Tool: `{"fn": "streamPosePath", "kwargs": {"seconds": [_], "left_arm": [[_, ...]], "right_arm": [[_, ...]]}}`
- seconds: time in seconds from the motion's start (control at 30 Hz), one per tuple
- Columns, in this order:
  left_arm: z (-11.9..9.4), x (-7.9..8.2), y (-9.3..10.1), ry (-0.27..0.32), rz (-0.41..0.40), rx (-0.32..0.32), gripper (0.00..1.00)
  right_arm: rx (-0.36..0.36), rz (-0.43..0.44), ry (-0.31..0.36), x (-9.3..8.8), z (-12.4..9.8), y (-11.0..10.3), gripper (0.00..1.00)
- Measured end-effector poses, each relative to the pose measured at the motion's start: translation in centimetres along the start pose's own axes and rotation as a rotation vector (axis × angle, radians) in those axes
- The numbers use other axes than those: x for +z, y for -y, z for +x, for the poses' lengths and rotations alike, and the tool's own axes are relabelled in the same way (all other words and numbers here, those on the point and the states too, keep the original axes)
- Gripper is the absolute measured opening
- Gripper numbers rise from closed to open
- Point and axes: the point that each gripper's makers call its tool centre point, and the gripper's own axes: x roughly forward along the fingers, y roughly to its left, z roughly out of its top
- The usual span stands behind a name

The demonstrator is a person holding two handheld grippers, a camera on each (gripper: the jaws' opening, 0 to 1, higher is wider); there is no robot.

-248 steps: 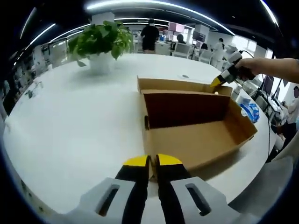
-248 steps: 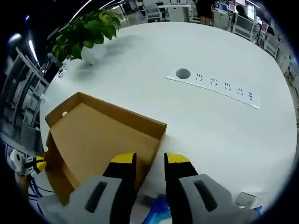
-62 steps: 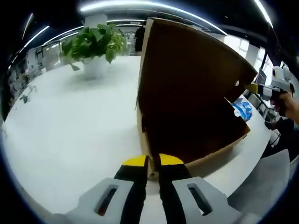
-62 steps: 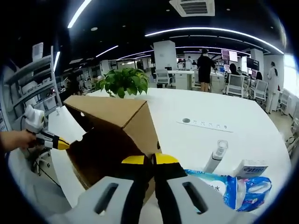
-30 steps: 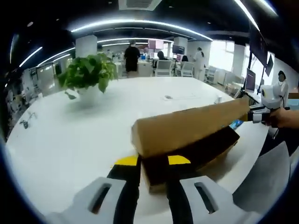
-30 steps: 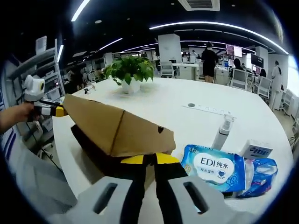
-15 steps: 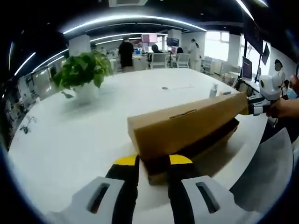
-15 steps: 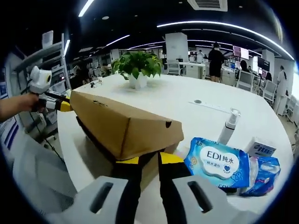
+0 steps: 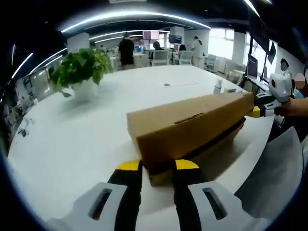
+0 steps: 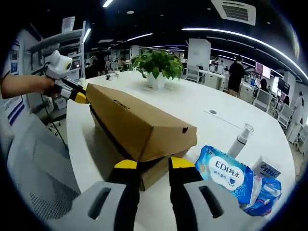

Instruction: Operate the shoe box by opening the lid, removing the specified soft item, and placing it in the target area until the item is outside and the box remains undamaged.

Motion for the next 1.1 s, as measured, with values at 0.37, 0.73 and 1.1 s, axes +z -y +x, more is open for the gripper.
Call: {"fn": "streamPosePath", "kwargs": {"seconds": [0.37,0.73,1.1], "left_arm": [[0.6,-1.3,0.5,-0.042,-0.004,-0.028,0.27],[1.4,-2.6,0.9,-0.071,-0.01,-0.038,0.29],[1.9,-3.8,1.0,-0.092,-0.02,-0.036,0.29]], "right_arm": [[0.031,0.002,-0.021,-0.6,0.3,-1.0,0.28],[0.048,0.019,-0.054,-1.6,0.9,-1.4,0.32],[0.041,0.013,-0.086,-2.5,1.4,-1.6,0.33]]}}
